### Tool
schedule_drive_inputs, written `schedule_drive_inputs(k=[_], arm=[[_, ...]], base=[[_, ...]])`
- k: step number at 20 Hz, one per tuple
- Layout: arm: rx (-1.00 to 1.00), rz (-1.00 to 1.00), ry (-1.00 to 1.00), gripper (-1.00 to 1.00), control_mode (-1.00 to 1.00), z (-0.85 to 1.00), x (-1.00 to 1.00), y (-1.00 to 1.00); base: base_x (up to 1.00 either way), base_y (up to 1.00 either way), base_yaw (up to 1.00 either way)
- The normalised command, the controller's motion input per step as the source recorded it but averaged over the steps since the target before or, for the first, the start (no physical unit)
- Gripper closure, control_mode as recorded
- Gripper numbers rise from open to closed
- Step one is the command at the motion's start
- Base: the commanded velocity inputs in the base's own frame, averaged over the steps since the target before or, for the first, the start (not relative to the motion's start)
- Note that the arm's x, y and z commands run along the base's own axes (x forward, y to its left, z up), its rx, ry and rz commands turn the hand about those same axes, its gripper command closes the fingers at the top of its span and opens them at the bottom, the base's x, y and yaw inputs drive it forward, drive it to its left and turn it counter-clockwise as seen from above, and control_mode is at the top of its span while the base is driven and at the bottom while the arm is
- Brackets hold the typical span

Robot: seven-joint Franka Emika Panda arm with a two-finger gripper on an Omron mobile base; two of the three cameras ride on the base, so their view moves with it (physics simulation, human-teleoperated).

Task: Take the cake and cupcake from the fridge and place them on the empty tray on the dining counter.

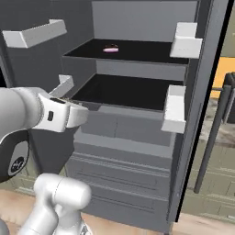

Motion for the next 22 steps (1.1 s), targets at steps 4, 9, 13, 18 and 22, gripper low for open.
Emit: schedule_drive_inputs(k=[4,9,13,18,22], arm=[[0.00,0.00,0.00,1.00,1.00,0.00,0.00,0.00],[0.00,0.00,0.00,1.00,1.00,0.00,0.00,0.00],[0.00,0.00,0.00,1.00,1.00,0.00,0.00,0.00],[0.00,0.00,0.00,1.00,1.00,0.00,0.00,0.00],[0.00,0.00,0.00,1.00,1.00,0.00,0.00,0.00]], base=[[-1.00,0.22,0.00],[-0.36,0.07,-0.81],[0.00,0.00,-1.00],[0.00,0.00,-1.00],[0.00,0.00,-1.00]])
